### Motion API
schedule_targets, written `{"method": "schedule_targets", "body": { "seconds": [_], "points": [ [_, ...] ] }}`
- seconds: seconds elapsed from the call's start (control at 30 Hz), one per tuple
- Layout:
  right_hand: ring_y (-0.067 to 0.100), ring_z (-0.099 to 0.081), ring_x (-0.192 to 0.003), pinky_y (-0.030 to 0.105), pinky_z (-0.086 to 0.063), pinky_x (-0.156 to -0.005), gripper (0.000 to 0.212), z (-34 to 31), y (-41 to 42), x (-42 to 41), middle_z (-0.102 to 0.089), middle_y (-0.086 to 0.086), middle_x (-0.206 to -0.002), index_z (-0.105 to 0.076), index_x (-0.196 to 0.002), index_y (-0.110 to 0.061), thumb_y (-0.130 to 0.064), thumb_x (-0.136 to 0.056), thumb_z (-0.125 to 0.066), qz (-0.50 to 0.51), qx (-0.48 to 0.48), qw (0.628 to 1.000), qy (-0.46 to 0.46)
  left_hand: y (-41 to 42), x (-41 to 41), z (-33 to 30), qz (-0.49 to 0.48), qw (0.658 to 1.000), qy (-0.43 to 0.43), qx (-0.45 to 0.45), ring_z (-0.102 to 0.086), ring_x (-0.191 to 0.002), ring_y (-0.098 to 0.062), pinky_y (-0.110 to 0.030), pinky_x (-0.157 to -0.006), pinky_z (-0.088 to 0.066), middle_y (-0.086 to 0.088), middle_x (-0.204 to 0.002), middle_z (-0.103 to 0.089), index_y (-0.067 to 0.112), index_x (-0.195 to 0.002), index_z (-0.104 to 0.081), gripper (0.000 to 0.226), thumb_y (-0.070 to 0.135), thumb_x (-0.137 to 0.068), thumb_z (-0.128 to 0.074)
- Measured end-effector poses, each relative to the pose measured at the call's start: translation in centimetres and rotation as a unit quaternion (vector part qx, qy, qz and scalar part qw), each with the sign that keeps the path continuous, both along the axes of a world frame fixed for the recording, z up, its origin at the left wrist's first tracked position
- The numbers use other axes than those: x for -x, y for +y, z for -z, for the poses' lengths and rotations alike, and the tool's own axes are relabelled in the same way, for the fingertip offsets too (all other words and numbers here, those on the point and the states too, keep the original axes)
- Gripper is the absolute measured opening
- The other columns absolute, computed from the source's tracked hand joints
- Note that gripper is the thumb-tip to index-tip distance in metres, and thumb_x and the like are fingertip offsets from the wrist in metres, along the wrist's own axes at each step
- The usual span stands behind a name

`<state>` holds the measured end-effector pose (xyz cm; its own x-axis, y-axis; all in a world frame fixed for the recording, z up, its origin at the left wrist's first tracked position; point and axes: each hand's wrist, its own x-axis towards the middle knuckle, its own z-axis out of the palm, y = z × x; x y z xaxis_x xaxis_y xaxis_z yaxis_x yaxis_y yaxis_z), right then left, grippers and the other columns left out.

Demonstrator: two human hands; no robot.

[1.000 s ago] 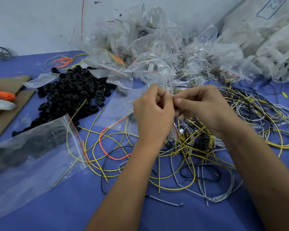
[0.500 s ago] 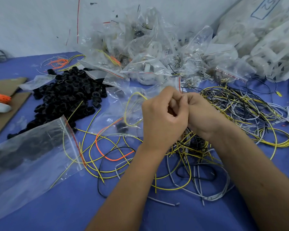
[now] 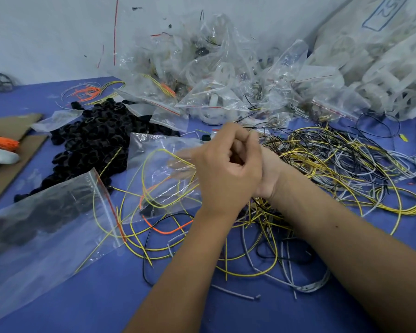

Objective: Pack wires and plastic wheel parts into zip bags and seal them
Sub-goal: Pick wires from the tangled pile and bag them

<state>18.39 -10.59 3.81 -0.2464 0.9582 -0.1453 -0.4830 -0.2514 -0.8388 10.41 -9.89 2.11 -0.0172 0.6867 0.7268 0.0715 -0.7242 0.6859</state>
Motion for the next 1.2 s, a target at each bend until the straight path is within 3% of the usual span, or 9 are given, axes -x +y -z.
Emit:
{"method": "schedule_targets", "body": {
  "seconds": [0.17, 0.3, 0.4, 0.47, 0.63, 0.7, 0.83, 1.03, 1.2],
  "points": [
    [0.002, -0.059, -0.046, 0.015, -0.044, -0.046, 0.057, -1.2, 2.1, 1.1, -0.062, -0.012, -0.054, -0.071, -0.055, -0.024, -0.050, -0.099, -0.045, -0.055, 0.061, 0.993, -0.081, 1.8, 1.0, -0.2, -0.059, 0.995, -0.046, 0.068, -0.047, -0.048, -0.010, -0.027, -0.049, -0.039, 0.005, -0.053, -0.052, 0.013, -0.069, -0.056, 0.023, 0.016, -0.089, -0.069],
    [0.011, -0.050, -0.041, 0.019, -0.038, -0.039, 0.045, -1.0, 2.3, 1.1, -0.056, 0.004, -0.057, -0.066, -0.075, -0.012, -0.034, -0.107, -0.044, 0.068, 0.020, 0.969, -0.235, 3.0, 1.4, 0.6, -0.087, 0.981, -0.085, 0.149, -0.049, -0.050, -0.008, -0.028, -0.054, -0.044, 0.008, -0.054, -0.053, 0.016, -0.067, -0.055, 0.025, 0.013, -0.088, -0.068],
    [0.021, -0.042, -0.051, 0.033, -0.033, -0.052, 0.053, -0.6, 1.7, -0.1, -0.048, 0.018, -0.060, -0.057, -0.070, 0.006, -0.031, -0.107, -0.047, 0.164, -0.101, 0.810, -0.554, 3.8, 1.5, 1.4, -0.105, 0.968, -0.094, 0.206, -0.051, -0.051, -0.007, -0.030, -0.058, -0.047, 0.008, -0.055, -0.056, 0.011, -0.069, -0.058, 0.022, 0.011, -0.088, -0.068],
    [0.020, -0.044, -0.051, 0.033, -0.033, -0.056, 0.057, -0.4, 1.0, -0.6, -0.053, 0.015, -0.056, -0.055, -0.062, 0.003, -0.033, -0.106, -0.047, 0.191, -0.138, 0.747, -0.622, 4.1, 1.6, 1.7, -0.113, 0.963, -0.101, 0.222, -0.051, -0.052, -0.007, -0.028, -0.060, -0.044, 0.007, -0.057, -0.057, 0.010, -0.070, -0.058, 0.022, 0.011, -0.089, -0.068],
    [0.024, -0.059, -0.074, 0.036, -0.052, -0.071, 0.063, 0.0, -0.1, 1.1, -0.066, 0.024, -0.089, -0.066, -0.105, 0.005, -0.051, -0.106, -0.038, 0.040, -0.041, 0.955, -0.290, 4.0, 1.6, 1.2, -0.107, 0.968, -0.109, 0.198, -0.051, -0.053, -0.008, -0.028, -0.057, -0.045, 0.005, -0.058, -0.058, 0.013, -0.070, -0.057, 0.025, 0.016, -0.091, -0.072],
    [0.021, -0.061, -0.077, 0.037, -0.054, -0.073, 0.065, 0.3, -0.1, 1.2, -0.069, 0.023, -0.091, -0.065, -0.108, 0.007, -0.052, -0.106, -0.037, 0.029, -0.055, 0.955, -0.291, 3.9, 1.8, 1.3, -0.110, 0.970, -0.108, 0.189, -0.050, -0.052, -0.005, -0.023, -0.056, -0.043, 0.007, -0.058, -0.058, 0.014, -0.070, -0.058, 0.025, 0.017, -0.091, -0.072],
    [0.024, -0.066, -0.065, 0.049, -0.057, -0.066, 0.048, -0.3, -0.2, -1.1, -0.069, 0.013, -0.073, -0.067, -0.084, 0.005, -0.034, -0.105, -0.051, 0.171, -0.182, 0.825, -0.507, 4.0, 1.5, 1.6, -0.090, 0.970, -0.064, 0.215, -0.053, -0.053, -0.009, -0.028, -0.058, -0.045, 0.003, -0.059, -0.060, 0.011, -0.071, -0.059, 0.022, 0.013, -0.090, -0.070],
    [0.031, -0.067, -0.066, 0.040, -0.056, -0.067, 0.037, -1.0, -2.2, -8.4, -0.069, 0.010, -0.066, -0.070, -0.072, -0.008, -0.036, -0.096, -0.066, 0.297, -0.112, 0.627, -0.712, 3.9, 0.6, 2.7, 0.028, 0.963, 0.094, 0.250, -0.061, -0.051, -0.019, -0.031, -0.054, -0.050, -0.003, -0.059, -0.066, 0.020, -0.075, -0.063, 0.017, 0.020, -0.089, -0.072],
    [0.027, -0.063, -0.073, 0.035, -0.051, -0.069, 0.041, -0.8, -3.5, -10.4, -0.067, 0.004, -0.069, -0.064, -0.061, -0.022, -0.055, -0.079, -0.078, 0.207, 0.035, 0.592, -0.778, 3.8, 0.3, 3.2, 0.039, 0.957, 0.169, 0.233, -0.060, -0.051, -0.012, -0.027, -0.056, -0.048, 0.000, -0.060, -0.067, 0.023, -0.077, -0.065, 0.016, 0.027, -0.089, -0.075]
  ]
}}
